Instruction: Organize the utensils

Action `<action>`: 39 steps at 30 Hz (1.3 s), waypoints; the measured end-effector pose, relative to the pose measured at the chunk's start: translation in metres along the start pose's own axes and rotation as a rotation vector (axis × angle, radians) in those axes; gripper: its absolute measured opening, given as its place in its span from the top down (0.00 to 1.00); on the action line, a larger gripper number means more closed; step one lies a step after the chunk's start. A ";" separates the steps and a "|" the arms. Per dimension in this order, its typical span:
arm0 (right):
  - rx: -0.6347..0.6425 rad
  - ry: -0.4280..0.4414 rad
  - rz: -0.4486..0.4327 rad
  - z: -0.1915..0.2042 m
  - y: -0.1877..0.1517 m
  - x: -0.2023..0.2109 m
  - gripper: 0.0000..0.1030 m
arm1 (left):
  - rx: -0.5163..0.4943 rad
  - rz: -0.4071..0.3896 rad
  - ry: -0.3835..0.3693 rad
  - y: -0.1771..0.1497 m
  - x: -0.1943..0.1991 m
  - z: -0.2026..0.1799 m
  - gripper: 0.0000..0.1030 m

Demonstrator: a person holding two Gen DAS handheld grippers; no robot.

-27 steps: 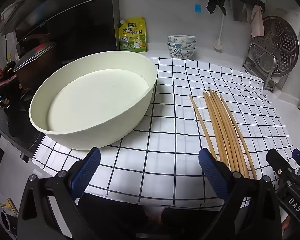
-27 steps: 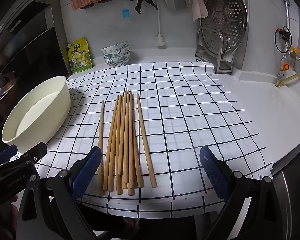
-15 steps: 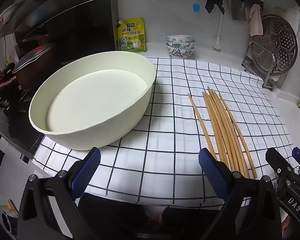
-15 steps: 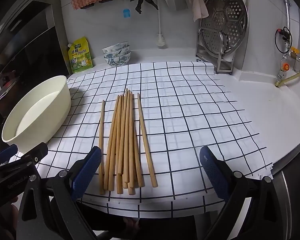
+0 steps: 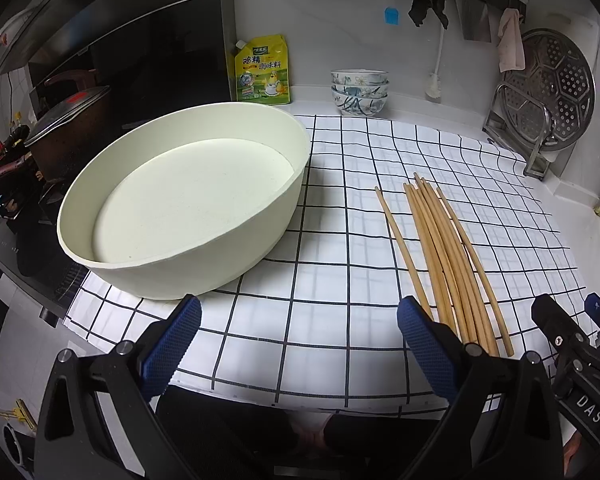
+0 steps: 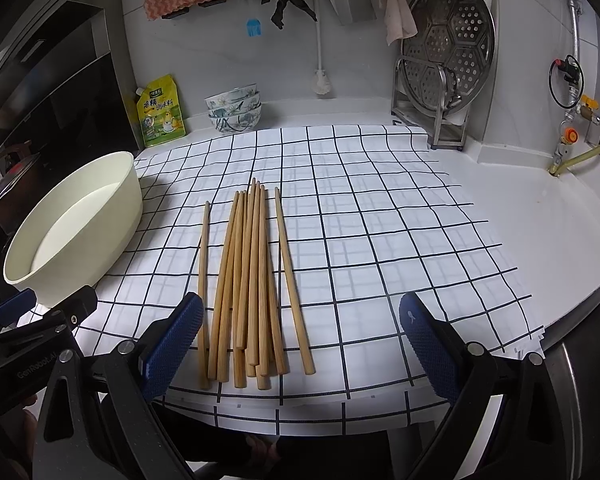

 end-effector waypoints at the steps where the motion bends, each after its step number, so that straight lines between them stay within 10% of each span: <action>1: 0.000 0.000 0.000 -0.001 0.000 0.000 0.09 | -0.003 -0.001 0.001 -0.001 -0.001 -0.001 0.06; 39: 0.002 -0.004 -0.001 -0.001 0.000 0.001 0.09 | -0.004 -0.002 0.002 -0.006 -0.001 0.001 0.06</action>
Point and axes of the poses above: each gripper's, at about its wrist camera, not at the fingertips, and x roughly against the way its jaws point, z to its left, y to its top, the point moved 2 cm from there along -x, roughly the way its jaws point, and after that the axes turned 11 degrees about y, right-handed, at the moved point
